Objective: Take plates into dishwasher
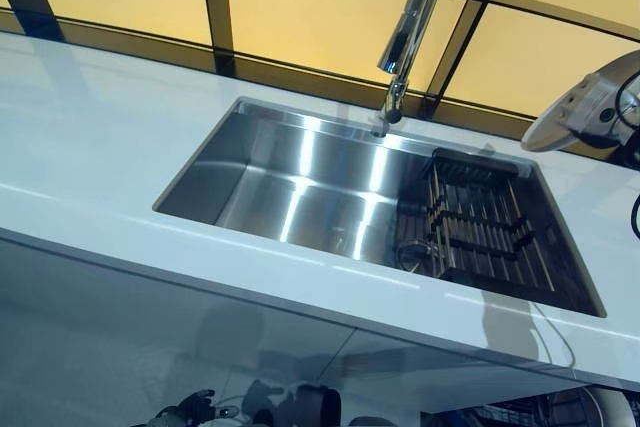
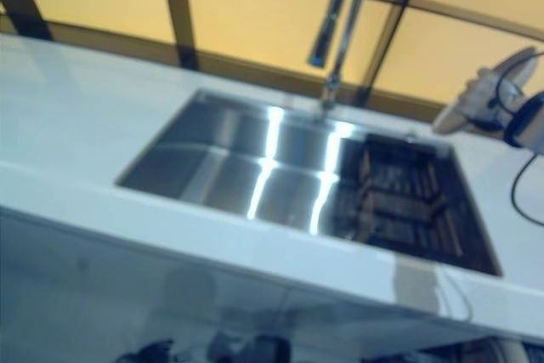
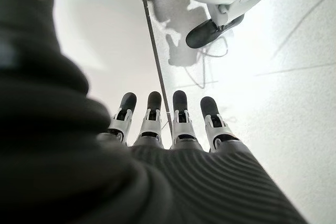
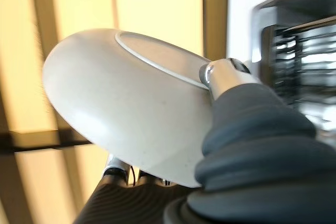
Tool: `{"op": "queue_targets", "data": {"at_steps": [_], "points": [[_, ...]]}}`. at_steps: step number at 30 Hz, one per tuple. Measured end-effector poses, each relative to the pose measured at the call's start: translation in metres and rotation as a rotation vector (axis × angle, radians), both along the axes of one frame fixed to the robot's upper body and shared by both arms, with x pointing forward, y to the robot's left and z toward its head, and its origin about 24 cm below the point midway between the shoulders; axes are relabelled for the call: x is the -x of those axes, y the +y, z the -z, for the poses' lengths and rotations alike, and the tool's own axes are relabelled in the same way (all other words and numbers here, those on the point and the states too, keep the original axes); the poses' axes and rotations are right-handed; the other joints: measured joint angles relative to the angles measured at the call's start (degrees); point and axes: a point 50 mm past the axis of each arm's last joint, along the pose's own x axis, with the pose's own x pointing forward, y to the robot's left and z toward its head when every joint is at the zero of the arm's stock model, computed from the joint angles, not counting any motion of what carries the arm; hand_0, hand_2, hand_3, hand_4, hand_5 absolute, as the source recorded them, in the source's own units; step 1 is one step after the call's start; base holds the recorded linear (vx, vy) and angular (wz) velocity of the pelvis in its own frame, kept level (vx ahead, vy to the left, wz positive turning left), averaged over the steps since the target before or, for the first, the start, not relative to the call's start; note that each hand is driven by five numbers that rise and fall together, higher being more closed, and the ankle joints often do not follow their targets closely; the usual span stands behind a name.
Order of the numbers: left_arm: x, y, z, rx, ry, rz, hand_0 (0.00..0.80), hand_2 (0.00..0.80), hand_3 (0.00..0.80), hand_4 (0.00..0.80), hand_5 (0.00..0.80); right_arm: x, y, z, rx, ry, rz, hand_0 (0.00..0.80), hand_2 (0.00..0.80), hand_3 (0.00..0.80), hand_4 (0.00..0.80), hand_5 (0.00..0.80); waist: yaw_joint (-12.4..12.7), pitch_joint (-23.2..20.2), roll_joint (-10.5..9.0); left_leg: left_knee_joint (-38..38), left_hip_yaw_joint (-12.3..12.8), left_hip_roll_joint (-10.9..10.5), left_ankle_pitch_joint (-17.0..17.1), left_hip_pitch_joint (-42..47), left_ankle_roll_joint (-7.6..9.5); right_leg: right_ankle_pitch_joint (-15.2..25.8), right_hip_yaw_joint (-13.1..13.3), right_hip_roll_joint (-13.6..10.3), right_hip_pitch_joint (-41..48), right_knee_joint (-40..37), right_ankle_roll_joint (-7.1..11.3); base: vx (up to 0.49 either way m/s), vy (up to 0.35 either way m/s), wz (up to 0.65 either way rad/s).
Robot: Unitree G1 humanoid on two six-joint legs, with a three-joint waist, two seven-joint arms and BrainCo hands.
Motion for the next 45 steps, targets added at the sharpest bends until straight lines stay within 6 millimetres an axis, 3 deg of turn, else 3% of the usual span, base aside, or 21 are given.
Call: {"op": "queue_targets", "data": {"at_steps": [5, 6, 8, 9, 10, 13, 18, 20, 21, 22, 23, 24, 25, 26, 28, 29, 31, 35, 36, 38, 45], "points": [[0.006, 0.005, 0.002, -0.017, 0.037, -0.009, 0.0, 0.0, 0.0, 0.0, 0.0, 0.006, 0.0, -0.04, -0.166, -0.199, -0.01, 0.8, 0.8, 0.8, 0.8, 0.8, -0.05, -0.04, 0.02, 0.08, 1.89, -0.97, -0.25, 1.36, 1.01, 1.15, 2.16, -0.32, 0.3, 0.12, 1.9, -0.161, 0.147, -0.26], [0.009, 0.006, 0.003, -0.021, 0.051, -0.013, 0.0, 0.0, 0.0, 0.0, 0.0, 0.007, 0.0, -0.046, -0.209, -0.238, -0.012, 0.8, 0.8, 0.8, 0.8, 0.8, -0.05, -0.03, 0.02, 0.04, 2.71, -1.01, -0.35, 1.82, 1.2, 1.18, 2.61, -0.38, 0.31, 0.35, 3.3, -0.145, 0.112, -0.43], [0.015, 0.012, 0.003, -0.039, 0.079, -0.018, 0.0, 0.0, 0.0, 0.0, 0.0, 0.008, 0.0, -0.055, -0.338, -0.304, -0.023, 0.8, 0.8, 0.8, 0.8, 0.8, 0.02, 0.04, -0.01, -0.09, 5.04, -0.74, -0.55, 2.62, 1.55, 1.3, 2.39, -0.38, -0.36, 1.2, 8.54, -0.124, 0.1, -0.58], [0.019, 0.015, 0.004, -0.047, 0.093, -0.025, 0.0, 0.0, 0.0, 0.0, 0.0, 0.009, 0.001, -0.06, -0.414, -0.334, -0.033, 0.8, 0.8, 0.8, 0.8, 0.8, 0.0, 0.16, 0.16, -0.24, 6.63, -0.37, -0.69, 3.12, 1.83, -0.61, 1.0, -0.75, -0.34, 0.94, 10.06, -0.089, 0.081, -0.69], [0.021, 0.016, 0.004, -0.05, 0.104, -0.032, 0.0, 0.0, 0.0, 0.0, 0.0, 0.01, 0.0, -0.066, -0.498, -0.375, -0.04, 0.8, 0.8, 0.8, 0.8, 0.8, 0.04, 0.52, 1.36, -0.31, 8.06, 0.73, -0.81, 3.45, 2.08, -3.64, -1.87, -0.67, -0.34, 1.55, 9.55, -0.063, 0.066, -0.78], [0.021, 0.019, 0.003, -0.055, 0.106, -0.032, 0.0, 0.0, 0.0, 0.0, 0.0, 0.019, -0.007, -0.089, -0.758, -0.506, -0.041, 0.8, 0.8, 0.8, 0.8, 0.8, -0.4, 1.44, 3.64, -0.36, 11.33, 4.16, -0.81, 3.62, 2.15, -4.38, -8.56, -0.49, -2.14, 8.47, 9.04, -0.019, 0.021, -0.6], [0.025, 0.015, 0.005, -0.039, 0.116, -0.03, 0.0, 0.0, 0.0, 0.0, 0.0, 0.039, -0.026, -0.114, -1.216, -0.684, -0.088, 0.8, 0.8, 0.8, 0.8, 0.8, -1.75, -0.18, 5.51, -0.38, 16.15, 8.0, -0.58, 2.71, 1.38, -6.86, -11.91, -3.29, -1.24, 16.85, 6.63, 0.046, -0.057, -0.43], [0.03, 0.018, 0.005, -0.049, 0.133, -0.032, 0.0, 0.0, 0.0, 0.0, 0.0, 0.039, -0.031, -0.104, -1.412, -0.687, -0.119, 0.8, 0.8, 0.8, 0.8, 0.8, -1.86, -2.64, 3.9, -0.25, 17.52, 7.83, -1.09, 2.66, -0.17, -5.5, -13.17, -5.54, 1.72, 14.06, 4.98, 0.007, -0.119, -0.7], [0.035, 0.022, 0.005, -0.062, 0.151, -0.037, 0.0, 0.0, 0.0, 0.0, 0.0, 0.033, -0.029, -0.088, -1.517, -0.659, -0.136, 0.8, 0.8, 0.8, 0.8, 0.8, -2.0, -3.7, 2.58, 0.02, 16.61, 6.51, -1.37, 2.77, -0.82, -4.59, -12.51, -5.42, 2.49, 11.42, 3.59, -0.009, -0.146, -1.04], [0.037, 0.019, 0.007, -0.057, 0.163, -0.025, 0.0, 0.0, 0.0, 0.0, 0.0, 0.025, -0.024, -0.076, -1.599, -0.62, -0.153, 0.8, 0.8, 0.8, 0.8, 0.8, -1.96, -3.96, 3.18, 0.04, 14.43, 6.17, -1.43, 2.67, -0.94, -3.65, -12.39, -4.32, 1.84, 10.4, 2.39, -0.021, -0.17, -1.39], [0.036, 0.016, 0.008, -0.05, 0.164, -0.017, 0.0, 0.0, 0.0, 0.0, 0.0, 0.02, -0.019, -0.059, -1.679, -0.571, -0.162, 0.8, 0.8, 0.8, 0.8, 0.8, -1.97, -4.25, 3.71, 0.0, 13.39, 6.09, -1.75, 2.19, -0.97, -1.81, -11.6, -3.16, 1.37, 8.05, 2.73, -0.034, -0.208, -1.54], [0.035, 0.016, 0.008, -0.049, 0.16, -0.018, 0.0, 0.0, 0.0, 0.0, 0.0, 0.015, -0.016, -0.038, -1.751, -0.524, -0.15, 0.8, 0.8, 0.8, 0.8, 0.8, -2.83, -4.4, 4.08, -0.35, 13.79, 6.86, -1.77, 1.57, -0.98, 1.2, -10.61, -2.27, 2.0, 3.67, 4.92, -0.052, -0.235, -1.26], [0.032, 0.016, 0.007, -0.048, 0.155, -0.018, 0.0, 0.0, 0.0, 0.0, 0.0, 0.011, -0.018, -0.015, -1.803, -0.485, -0.095, 0.8, 0.8, 0.8, 0.8, 0.8, -4.48, -4.26, 4.94, -0.37, 14.47, 7.77, -1.64, 1.18, -0.97, 1.57, -11.22, -2.38, 2.5, 2.22, 5.61, -0.064, -0.268, -0.77], [0.028, 0.014, 0.008, -0.043, 0.145, -0.017, 0.0, 0.0, 0.0, 0.0, 0.0, 0.012, -0.023, 0.002, -1.826, -0.466, -0.03, 0.8, 0.8, 0.8, 0.8, 0.8, -5.84, -4.51, 6.09, -0.38, 15.48, 8.61, -1.65, 1.16, -1.12, 0.53, -13.74, -3.3, 3.27, 2.95, 4.4, -0.075, -0.315, -0.66], [0.024, 0.014, 0.007, -0.043, 0.133, -0.015, 0.0, 0.0, 0.0, 0.0, 0.0, 0.013, -0.024, 0.019, -1.843, -0.428, 0.014, 0.8, 0.8, 0.8, 0.8, 0.8, -6.22, -5.21, 7.48, -0.05, 20.06, 9.35, -2.04, 2.18, -2.41, 0.01, -15.99, -5.8, 3.83, 3.05, 4.51, -0.081, -0.393, -1.05], [0.023, 0.019, 0.005, -0.056, 0.132, -0.023, 0.0, 0.0, 0.0, 0.0, 0.0, 0.014, -0.023, 0.024, -1.855, -0.407, 0.02, 0.8, 0.8, 0.8, 0.8, 0.8, -6.2, -5.27, 7.05, -0.01, 21.03, 8.99, -1.49, 2.52, -3.41, 1.27, -15.87, -6.98, 5.02, 1.84, 4.66, -0.081, -0.455, -1.04], [0.026, 0.022, 0.005, -0.062, 0.15, -0.041, 0.0, 0.0, 0.0, 0.0, 0.0, 0.016, -0.023, 0.028, -1.866, -0.392, 0.024, 0.8, 0.8, 0.8, 0.8, 0.8, -6.74, -5.22, 6.61, 0.0, 21.89, 9.05, -1.05, 3.13, -4.28, 0.6, -14.5, -6.51, 5.66, 0.05, 4.36, -0.074, -0.453, -0.77], [0.018, 0.007, 0.009, -0.031, 0.126, -0.024, 0.0, 0.0, 0.0, 0.0, 0.0, 0.021, -0.028, 0.043, -1.859, -0.351, 0.085, 0.8, 0.8, 0.8, 0.8, 0.8, -7.9, -4.96, 6.73, -0.36, 21.91, 11.21, -1.13, 4.91, -5.03, -2.81, -13.83, -3.45, 5.49, 0.02, 0.32, -0.041, -0.53, -0.58], [0.014, 0.003, 0.009, -0.021, 0.109, -0.019, 0.0, 0.0, 0.0, 0.0, 0.0, 0.022, -0.03, 0.044, -1.857, -0.352, 0.089, 0.8, 0.8, 0.8, 0.8, 0.8, -8.67, -4.9, 6.82, -0.4, 21.79, 11.85, -0.56, 4.89, -6.74, -3.28, -13.81, -2.99, 5.48, 0.0, -0.64, -0.024, -0.485, -0.04], [0.002, -0.006, 0.009, 0.004, 0.063, 0.011, 0.0, 0.0, 0.0, 0.0, 0.0, 0.024, -0.031, 0.045, -1.861, -0.345, 0.095, 0.8, 0.8, 0.8, 0.8, 0.8, -9.7, -4.94, 7.03, -0.35, 21.64, 13.05, -0.21, 4.88, -7.89, -3.52, -13.87, -2.09, 5.46, 0.02, -0.97, -0.028, -0.445, -0.01], [0.003, -0.047, 0.018, 0.106, 0.044, 0.089, 0.0, 0.0, 0.0, 0.0, 0.0, 0.02, -0.005, 0.038, -1.869, -0.25, -0.006, 0.8, 0.8, 0.8, 0.8, 0.8, -9.74, -5.52, 8.54, -0.33, 20.18, 14.47, 0.65, 1.4, -6.74, -3.48, -12.58, -0.48, 1.93, 0.71, -1.68, -0.04, -0.256, 0.0]]}}
